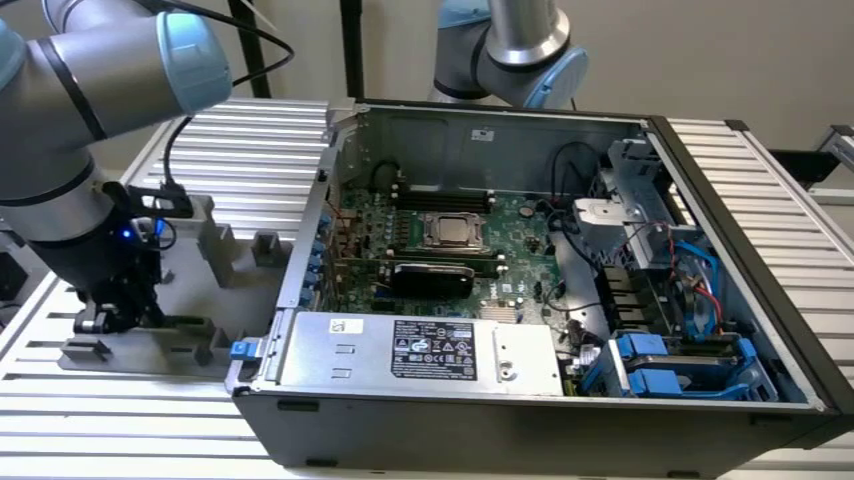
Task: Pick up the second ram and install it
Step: 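Pick up the second ram and move it above second insertion slot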
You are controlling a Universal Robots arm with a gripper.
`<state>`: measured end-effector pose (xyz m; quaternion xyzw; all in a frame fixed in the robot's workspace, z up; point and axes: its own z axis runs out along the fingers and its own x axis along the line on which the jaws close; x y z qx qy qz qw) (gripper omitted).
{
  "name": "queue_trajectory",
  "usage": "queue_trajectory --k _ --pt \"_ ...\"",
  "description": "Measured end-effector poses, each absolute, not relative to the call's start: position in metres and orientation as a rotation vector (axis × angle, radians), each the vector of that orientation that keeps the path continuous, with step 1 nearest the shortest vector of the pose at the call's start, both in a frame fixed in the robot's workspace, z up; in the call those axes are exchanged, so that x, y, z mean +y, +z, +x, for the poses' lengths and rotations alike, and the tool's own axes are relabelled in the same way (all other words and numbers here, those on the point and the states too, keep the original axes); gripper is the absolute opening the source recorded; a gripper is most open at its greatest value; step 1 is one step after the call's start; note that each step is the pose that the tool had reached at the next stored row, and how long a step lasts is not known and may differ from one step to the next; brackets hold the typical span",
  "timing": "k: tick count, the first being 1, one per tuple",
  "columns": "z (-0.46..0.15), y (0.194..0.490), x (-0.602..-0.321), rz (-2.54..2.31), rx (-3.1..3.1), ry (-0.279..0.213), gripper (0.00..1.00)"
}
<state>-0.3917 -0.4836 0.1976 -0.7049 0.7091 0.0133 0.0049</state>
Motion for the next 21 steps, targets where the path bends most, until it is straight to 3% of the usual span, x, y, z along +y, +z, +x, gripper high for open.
queue_trajectory --k 6,21 --pt "-0.392 0.212 -0.484 -2.208 2.221 0.042 0.0" --pt "-0.388 0.279 -0.484 -2.209 2.22 0.042 0.0"
